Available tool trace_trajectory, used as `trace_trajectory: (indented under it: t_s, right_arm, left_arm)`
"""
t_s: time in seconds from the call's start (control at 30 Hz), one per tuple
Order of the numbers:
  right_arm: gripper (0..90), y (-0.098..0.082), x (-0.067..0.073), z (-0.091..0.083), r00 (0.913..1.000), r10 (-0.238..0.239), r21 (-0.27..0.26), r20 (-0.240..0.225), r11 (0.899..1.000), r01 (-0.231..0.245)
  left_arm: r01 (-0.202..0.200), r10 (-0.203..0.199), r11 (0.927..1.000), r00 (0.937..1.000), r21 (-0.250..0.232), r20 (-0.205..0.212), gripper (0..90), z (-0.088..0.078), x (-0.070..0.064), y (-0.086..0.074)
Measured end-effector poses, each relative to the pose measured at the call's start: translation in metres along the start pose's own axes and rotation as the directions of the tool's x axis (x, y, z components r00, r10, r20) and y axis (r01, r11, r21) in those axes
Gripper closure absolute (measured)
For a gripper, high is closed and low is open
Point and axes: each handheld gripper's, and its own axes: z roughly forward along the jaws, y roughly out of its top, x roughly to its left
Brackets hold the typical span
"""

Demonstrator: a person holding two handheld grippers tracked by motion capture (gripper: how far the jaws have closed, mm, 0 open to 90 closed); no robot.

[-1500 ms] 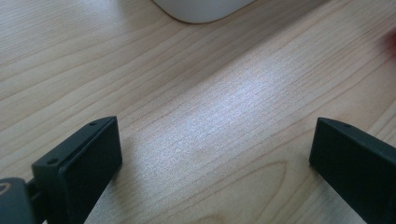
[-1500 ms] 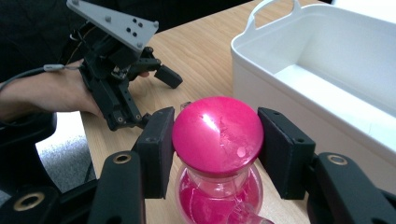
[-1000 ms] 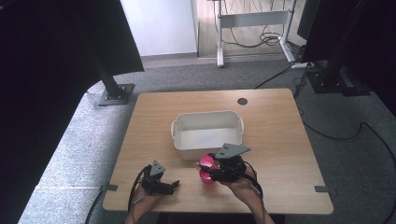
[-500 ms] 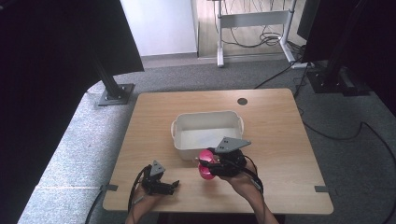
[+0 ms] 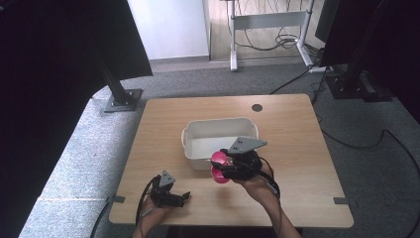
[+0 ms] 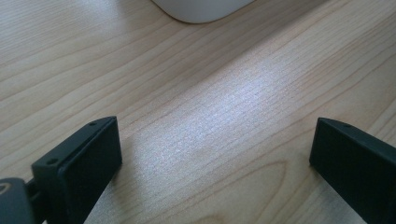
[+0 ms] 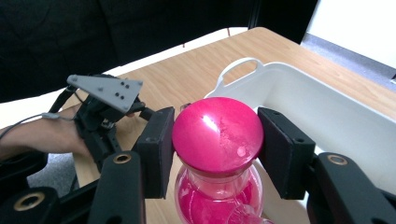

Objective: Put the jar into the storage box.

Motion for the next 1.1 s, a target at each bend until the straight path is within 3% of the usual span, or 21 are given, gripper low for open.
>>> trace_trajectory:
  t_s: [0.3, 1.1]
  right_arm:
    - [47.9, 0.015, -0.013, 0.002, 0.9993, -0.001, 0.004, 0.039, 1.000, 0.000]
    - [47.9, 0.028, -0.049, 0.013, 0.9897, 0.054, -0.005, 0.133, 0.999, -0.054]
  left_arm:
    - [-0.004, 0.004, 1.0000, 1.0000, 0.001, 0.003, 2.0, 0.000, 0.000, 0.000]
    - [-0.005, 0.005, 1.0000, 1.0000, -0.002, 0.005, 2.0, 0.000, 0.000, 0.000]
